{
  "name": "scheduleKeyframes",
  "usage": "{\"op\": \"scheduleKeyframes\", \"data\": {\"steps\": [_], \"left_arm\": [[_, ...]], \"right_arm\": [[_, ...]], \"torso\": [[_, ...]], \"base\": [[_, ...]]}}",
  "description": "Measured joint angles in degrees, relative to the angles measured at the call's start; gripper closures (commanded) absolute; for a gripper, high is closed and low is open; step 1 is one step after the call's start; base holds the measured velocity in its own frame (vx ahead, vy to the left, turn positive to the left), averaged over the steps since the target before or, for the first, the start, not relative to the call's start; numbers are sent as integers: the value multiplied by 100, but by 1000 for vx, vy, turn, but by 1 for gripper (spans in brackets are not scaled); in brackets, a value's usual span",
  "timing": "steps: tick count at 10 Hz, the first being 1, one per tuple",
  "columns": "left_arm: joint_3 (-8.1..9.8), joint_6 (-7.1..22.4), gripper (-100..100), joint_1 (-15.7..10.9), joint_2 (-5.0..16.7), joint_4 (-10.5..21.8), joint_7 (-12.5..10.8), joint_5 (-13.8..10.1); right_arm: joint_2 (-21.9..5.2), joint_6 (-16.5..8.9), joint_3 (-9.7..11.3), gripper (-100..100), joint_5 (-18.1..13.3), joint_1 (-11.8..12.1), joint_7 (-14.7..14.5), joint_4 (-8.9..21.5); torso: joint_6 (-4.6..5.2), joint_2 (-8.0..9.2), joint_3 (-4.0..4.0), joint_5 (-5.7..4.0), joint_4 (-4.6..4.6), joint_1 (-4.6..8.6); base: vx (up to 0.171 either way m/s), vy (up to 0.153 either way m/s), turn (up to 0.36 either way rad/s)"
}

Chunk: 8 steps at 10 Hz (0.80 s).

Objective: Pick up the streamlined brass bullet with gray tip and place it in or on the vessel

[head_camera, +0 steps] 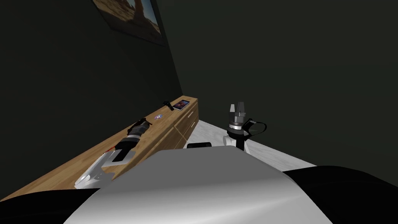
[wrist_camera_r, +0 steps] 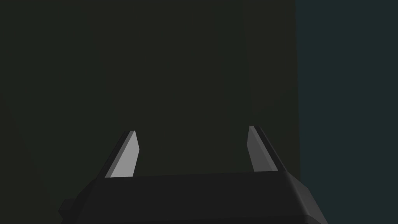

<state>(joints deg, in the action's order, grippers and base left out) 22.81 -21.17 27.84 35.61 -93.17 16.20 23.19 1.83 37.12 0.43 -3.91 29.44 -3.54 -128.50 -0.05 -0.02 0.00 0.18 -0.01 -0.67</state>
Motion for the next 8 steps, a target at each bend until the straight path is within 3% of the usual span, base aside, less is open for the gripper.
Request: {"op": "scheduleKeyframes", "data": {"steps": [8], "left_arm": [[298,854,100,51,679,-33,-170,-264]], "right_arm": [[0,0,0,0,0,1,0,0]], "torso": [[3,-22,-14,0,-7,14]], "base": [[20,69,20]]}}
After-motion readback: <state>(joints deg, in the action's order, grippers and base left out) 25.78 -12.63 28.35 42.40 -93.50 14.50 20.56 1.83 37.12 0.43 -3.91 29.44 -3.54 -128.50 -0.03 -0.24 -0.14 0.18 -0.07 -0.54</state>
